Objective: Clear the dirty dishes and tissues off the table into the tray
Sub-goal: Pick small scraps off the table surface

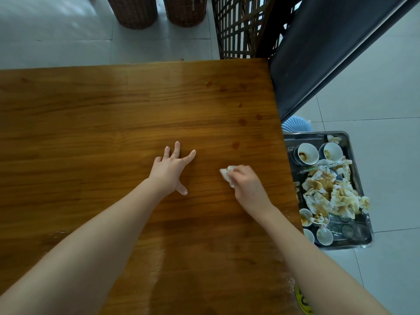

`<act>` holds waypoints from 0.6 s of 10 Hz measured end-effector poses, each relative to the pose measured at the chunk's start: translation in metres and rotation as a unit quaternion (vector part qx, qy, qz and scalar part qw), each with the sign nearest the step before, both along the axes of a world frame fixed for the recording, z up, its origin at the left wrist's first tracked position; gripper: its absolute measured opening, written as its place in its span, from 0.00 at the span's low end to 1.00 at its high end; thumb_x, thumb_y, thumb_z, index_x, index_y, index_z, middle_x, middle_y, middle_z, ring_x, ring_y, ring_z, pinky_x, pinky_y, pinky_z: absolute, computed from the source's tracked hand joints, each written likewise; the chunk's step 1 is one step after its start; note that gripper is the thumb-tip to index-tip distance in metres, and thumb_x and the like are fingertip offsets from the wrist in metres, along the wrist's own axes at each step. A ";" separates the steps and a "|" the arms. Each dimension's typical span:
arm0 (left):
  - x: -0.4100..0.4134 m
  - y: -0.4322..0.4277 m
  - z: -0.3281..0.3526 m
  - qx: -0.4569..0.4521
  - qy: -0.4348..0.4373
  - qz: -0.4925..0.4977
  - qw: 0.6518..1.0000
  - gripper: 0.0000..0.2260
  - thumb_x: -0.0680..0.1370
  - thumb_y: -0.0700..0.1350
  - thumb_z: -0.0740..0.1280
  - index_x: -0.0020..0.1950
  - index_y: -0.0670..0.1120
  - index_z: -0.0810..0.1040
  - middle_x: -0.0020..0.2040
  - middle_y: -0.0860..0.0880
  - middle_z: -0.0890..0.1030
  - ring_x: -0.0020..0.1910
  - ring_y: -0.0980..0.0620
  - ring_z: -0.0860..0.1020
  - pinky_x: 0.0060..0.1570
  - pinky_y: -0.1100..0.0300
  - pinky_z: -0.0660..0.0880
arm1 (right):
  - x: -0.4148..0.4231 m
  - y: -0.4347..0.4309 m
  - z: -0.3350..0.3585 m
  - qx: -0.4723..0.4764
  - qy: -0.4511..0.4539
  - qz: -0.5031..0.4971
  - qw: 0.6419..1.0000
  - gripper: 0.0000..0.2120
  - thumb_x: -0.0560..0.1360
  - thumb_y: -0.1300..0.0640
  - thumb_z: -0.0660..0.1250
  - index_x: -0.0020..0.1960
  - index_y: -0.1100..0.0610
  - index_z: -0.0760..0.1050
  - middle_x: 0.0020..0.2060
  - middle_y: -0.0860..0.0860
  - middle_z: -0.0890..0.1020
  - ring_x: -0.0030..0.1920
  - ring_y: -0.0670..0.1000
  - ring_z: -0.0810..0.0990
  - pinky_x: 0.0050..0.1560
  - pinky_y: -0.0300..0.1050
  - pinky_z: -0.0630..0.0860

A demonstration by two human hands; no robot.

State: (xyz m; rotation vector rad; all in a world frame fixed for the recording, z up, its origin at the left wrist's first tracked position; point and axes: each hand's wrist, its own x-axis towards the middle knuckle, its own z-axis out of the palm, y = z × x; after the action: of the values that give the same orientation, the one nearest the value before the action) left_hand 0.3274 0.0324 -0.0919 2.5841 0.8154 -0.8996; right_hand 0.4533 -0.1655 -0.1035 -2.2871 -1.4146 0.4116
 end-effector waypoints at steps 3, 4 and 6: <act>0.001 0.000 0.000 0.000 0.004 0.001 1.000 0.56 0.64 0.54 0.79 0.78 0.60 0.41 0.79 0.43 0.38 0.77 0.37 0.43 0.73 0.40 0.53 | 0.063 0.005 0.001 -0.006 -0.002 -0.212 0.977 0.12 0.78 0.64 0.64 0.60 0.64 0.78 0.52 0.58 0.80 0.53 0.52 0.74 0.48 0.37 0.66; 0.000 -0.001 -0.001 0.000 0.002 0.003 1.000 0.56 0.64 0.54 0.79 0.78 0.60 0.41 0.78 0.43 0.38 0.77 0.37 0.43 0.73 0.40 0.53 | 0.063 -0.001 0.002 -0.035 -0.052 -0.182 0.981 0.13 0.78 0.60 0.65 0.61 0.61 0.78 0.52 0.57 0.81 0.52 0.54 0.76 0.50 0.43 0.71; 0.001 -0.001 -0.001 -0.001 0.000 0.001 1.000 0.56 0.64 0.53 0.79 0.78 0.59 0.41 0.79 0.43 0.38 0.77 0.37 0.42 0.72 0.40 0.53 | 0.060 -0.009 0.005 -0.080 -0.059 -0.157 0.983 0.12 0.76 0.58 0.67 0.59 0.59 0.80 0.52 0.55 0.82 0.53 0.53 0.76 0.52 0.46 0.70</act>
State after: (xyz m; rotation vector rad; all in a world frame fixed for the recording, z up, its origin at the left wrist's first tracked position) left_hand 0.3279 0.0315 -0.0927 2.5804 0.8174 -0.8998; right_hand 0.5129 -0.1747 -0.0988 -2.6491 -1.0754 0.3021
